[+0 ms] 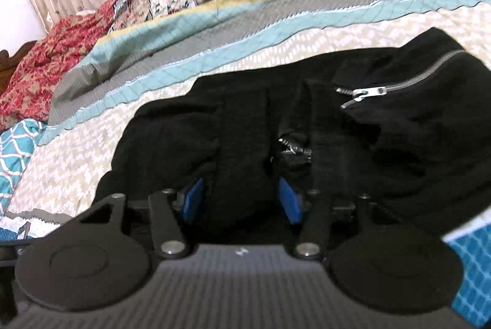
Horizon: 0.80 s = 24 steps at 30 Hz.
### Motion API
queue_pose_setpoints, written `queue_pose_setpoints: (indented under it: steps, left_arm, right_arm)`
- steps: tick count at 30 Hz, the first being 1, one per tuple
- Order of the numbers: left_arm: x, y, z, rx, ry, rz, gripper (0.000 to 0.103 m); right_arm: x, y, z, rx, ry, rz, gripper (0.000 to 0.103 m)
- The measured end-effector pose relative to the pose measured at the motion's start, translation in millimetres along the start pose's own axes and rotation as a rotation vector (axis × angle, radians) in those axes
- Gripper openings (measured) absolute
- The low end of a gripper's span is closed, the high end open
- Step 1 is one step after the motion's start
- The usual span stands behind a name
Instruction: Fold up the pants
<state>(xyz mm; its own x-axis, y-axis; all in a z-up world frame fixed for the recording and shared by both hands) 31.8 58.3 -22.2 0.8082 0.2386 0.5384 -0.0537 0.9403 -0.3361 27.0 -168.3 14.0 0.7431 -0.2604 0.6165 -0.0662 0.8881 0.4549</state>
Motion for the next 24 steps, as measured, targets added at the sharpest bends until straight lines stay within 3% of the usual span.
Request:
queue_pose_setpoints:
  steps: [6,10,15,18,20,24]
  left_arm:
    - [-0.2,-1.4,0.2,0.008,0.001,-0.006,0.050]
    - [-0.3,-2.8,0.1,0.014,0.000,-0.008,0.050]
    - [0.2,-4.1,-1.1,0.014,0.002,-0.009,0.050]
    - [-0.1,-4.9,-1.8,0.015,0.003,-0.017,0.051]
    - [-0.4,-4.8,-1.8,0.017,0.002,-0.023,0.051]
    - [0.0,-3.8,-3.0,0.017,0.002,-0.021,0.052]
  right_arm:
    - [1.7,-6.3,25.3,-0.042,-0.139,0.013,0.057]
    - [11.6,4.3,33.0,0.031,-0.205,0.022,0.057]
    - [8.4,11.4,2.1,0.105,-0.084,0.001,0.056]
    - [-3.7,-2.1,-39.5,0.047,0.060,-0.048,0.056]
    - [-7.6,-3.8,-40.0,0.064,0.017,-0.016,0.056]
    - [-5.5,1.9,-41.8,0.050,0.023,0.025,0.056]
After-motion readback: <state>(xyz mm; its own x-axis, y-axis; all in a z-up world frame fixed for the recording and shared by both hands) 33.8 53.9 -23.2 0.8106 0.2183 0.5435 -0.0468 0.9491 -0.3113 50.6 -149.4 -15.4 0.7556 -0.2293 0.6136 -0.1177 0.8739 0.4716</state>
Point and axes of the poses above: each gripper's, at about its wrist camera, not at the fingertips, and z roughly against the way its jaws point, y to its left, x to its top, the point moved 2 cm from there along -z, roughly the way its jaws point, and after that the axes turned 8 degrees about -z, right-handed, at the moved point
